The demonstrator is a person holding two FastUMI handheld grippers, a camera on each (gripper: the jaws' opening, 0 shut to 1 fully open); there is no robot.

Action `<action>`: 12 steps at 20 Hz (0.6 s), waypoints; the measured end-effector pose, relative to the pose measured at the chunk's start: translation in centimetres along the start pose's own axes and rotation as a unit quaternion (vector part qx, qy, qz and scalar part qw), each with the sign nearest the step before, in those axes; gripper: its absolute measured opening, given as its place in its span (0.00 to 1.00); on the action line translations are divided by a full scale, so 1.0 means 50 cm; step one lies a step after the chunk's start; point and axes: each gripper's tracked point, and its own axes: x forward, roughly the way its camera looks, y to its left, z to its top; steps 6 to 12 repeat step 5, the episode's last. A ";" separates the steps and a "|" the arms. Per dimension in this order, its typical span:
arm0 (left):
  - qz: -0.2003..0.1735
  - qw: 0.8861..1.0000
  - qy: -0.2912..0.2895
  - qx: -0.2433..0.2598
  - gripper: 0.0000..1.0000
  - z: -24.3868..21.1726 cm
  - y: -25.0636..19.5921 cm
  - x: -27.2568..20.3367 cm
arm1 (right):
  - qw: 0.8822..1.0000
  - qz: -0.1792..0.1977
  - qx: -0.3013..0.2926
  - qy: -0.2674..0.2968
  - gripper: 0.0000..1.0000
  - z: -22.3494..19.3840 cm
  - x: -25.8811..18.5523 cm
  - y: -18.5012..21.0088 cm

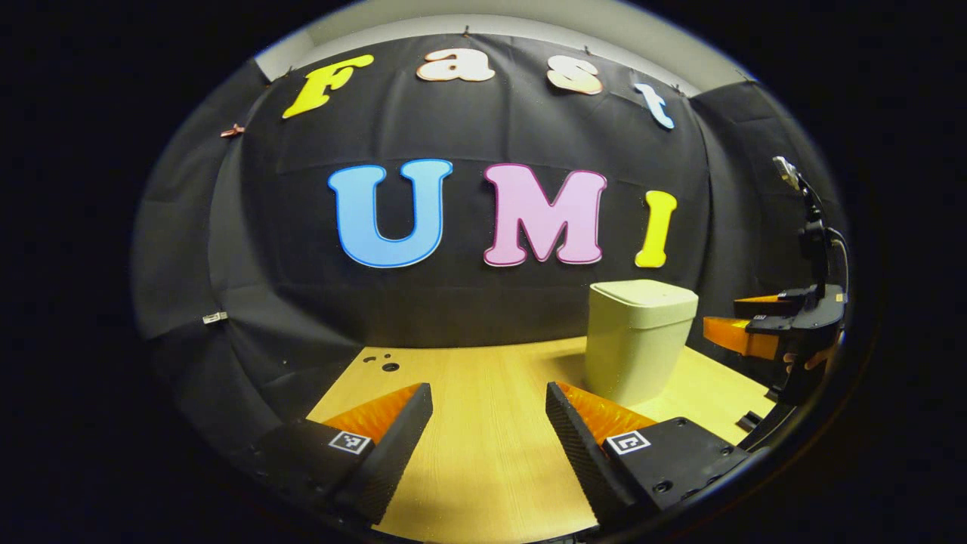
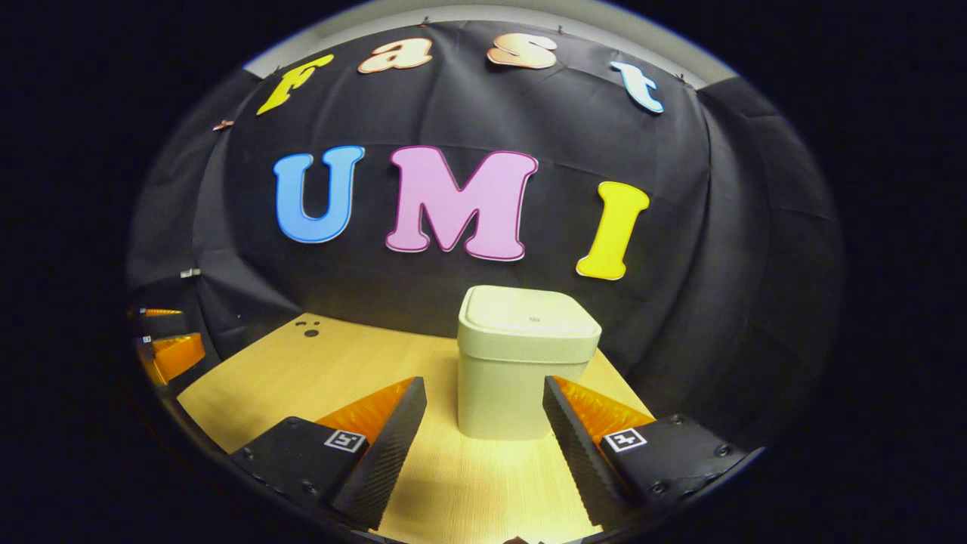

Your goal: Press the lid of the desktop garbage bin to open it, pick up the crumpled paper on the desktop and throw it into the bin, then pick up the pop can on the desktop and drop it into the bin, and finally close the garbage bin lid.

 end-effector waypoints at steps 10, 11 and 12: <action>-0.008 1.000 0.006 -0.012 0.97 -0.032 -0.025 -0.001 | 0.999 0.029 0.008 0.022 0.98 -0.054 -0.031 0.061; -0.008 1.000 0.006 -0.012 0.97 -0.032 -0.025 -0.001 | 0.999 0.029 0.008 0.022 0.98 -0.054 -0.031 0.061; -0.008 1.000 0.006 -0.012 0.97 -0.032 -0.025 -0.001 | 0.999 0.029 0.008 0.022 0.98 -0.054 -0.031 0.061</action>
